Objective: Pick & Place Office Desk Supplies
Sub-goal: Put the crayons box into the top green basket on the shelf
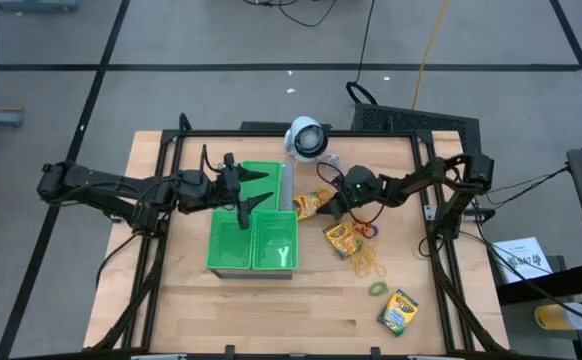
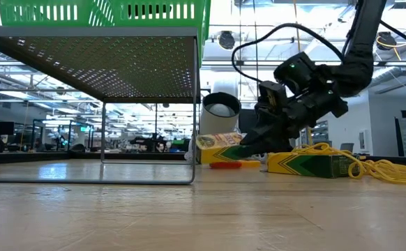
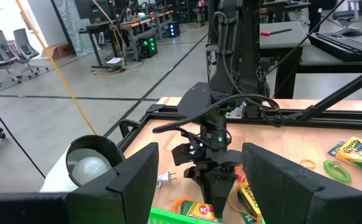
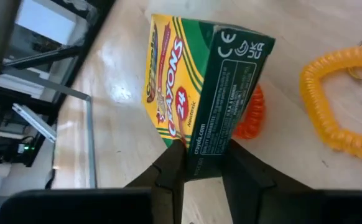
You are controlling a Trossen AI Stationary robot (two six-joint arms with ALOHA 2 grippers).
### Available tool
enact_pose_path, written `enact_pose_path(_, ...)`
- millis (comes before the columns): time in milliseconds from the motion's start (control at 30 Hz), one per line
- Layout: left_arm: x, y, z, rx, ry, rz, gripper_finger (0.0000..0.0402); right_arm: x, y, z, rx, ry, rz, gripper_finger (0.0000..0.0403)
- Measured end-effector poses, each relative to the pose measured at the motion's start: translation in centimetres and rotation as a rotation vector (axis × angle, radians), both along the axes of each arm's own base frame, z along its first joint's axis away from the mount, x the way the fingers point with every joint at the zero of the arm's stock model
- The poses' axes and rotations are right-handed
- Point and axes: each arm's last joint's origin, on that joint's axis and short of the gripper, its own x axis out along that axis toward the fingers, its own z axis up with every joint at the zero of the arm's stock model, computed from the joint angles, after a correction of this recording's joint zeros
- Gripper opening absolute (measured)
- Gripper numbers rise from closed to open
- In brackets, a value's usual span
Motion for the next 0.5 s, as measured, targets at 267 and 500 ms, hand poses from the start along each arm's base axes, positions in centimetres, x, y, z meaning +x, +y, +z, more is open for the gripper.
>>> enact_pose_path(267, 0.0, 0.0, 0.0, -0.003, -0.001, 0.000, 0.0241, -0.1, 0.0, 3.8, -0.043, -0.158, -0.002, 0.0070)
enact_pose_path(500, 0.0, 0.0, 0.0, -0.005, -0.003, 0.000, 0.0241, -0.9, 0.2, 7.7, -0.116, -0.283, -0.015, 0.0070)
